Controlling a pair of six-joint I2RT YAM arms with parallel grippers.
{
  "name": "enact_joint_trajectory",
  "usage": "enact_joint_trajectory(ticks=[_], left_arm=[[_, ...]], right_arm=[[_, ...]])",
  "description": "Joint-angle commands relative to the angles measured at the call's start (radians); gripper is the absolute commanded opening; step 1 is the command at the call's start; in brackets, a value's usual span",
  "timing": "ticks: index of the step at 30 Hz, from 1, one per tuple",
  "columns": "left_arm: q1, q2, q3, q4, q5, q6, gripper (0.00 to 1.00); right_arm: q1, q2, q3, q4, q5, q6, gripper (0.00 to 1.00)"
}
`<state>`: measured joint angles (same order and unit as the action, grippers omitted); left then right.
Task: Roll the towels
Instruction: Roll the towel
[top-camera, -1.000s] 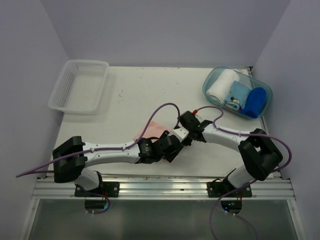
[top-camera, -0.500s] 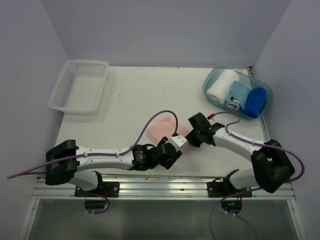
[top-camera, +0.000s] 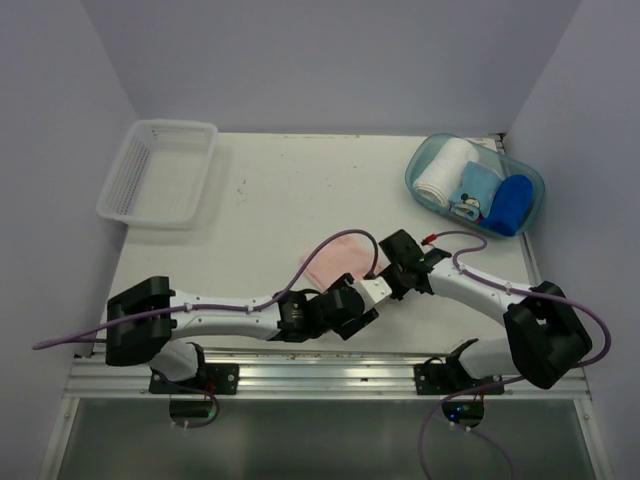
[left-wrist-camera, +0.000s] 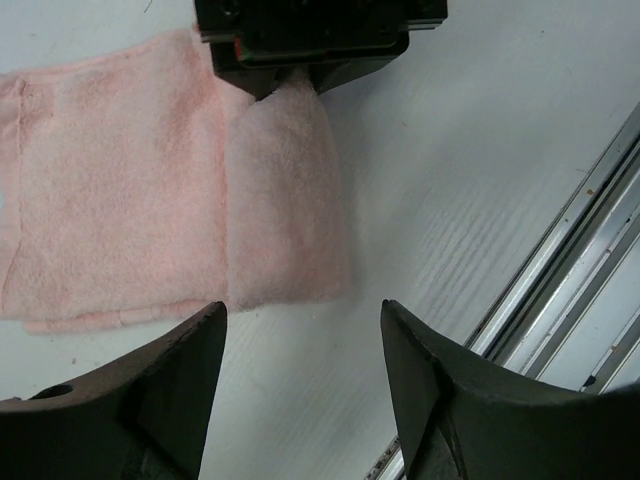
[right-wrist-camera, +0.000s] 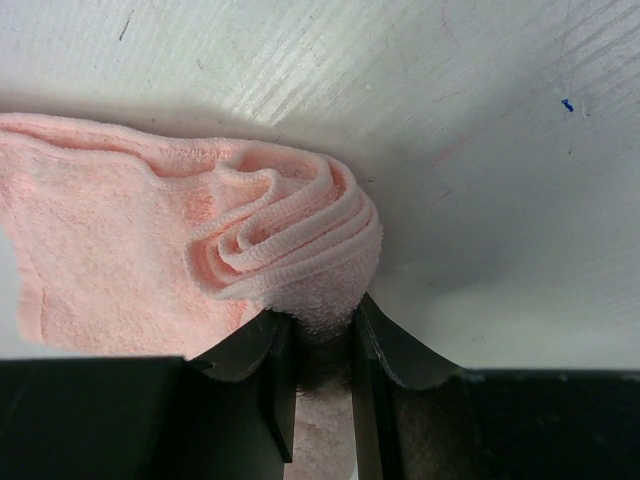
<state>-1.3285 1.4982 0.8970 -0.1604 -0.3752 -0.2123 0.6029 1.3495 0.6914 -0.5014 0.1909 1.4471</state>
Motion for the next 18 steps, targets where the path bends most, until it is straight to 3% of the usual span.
enact_joint_trajectory(ticks=[1, 18], left_arm=[[-0.029, 0.049, 0.075, 0.055, -0.028, 0.089, 0.67], [-0.035, 0.231, 0.117, 0.087, -0.097, 0.14, 0.62]], right_arm=[[-0.005, 0.022, 0.016, 0.006, 0.005, 0.016, 0.02], [-0.018, 0.034, 0.01, 0.027, -0.021, 0.006, 0.02]])
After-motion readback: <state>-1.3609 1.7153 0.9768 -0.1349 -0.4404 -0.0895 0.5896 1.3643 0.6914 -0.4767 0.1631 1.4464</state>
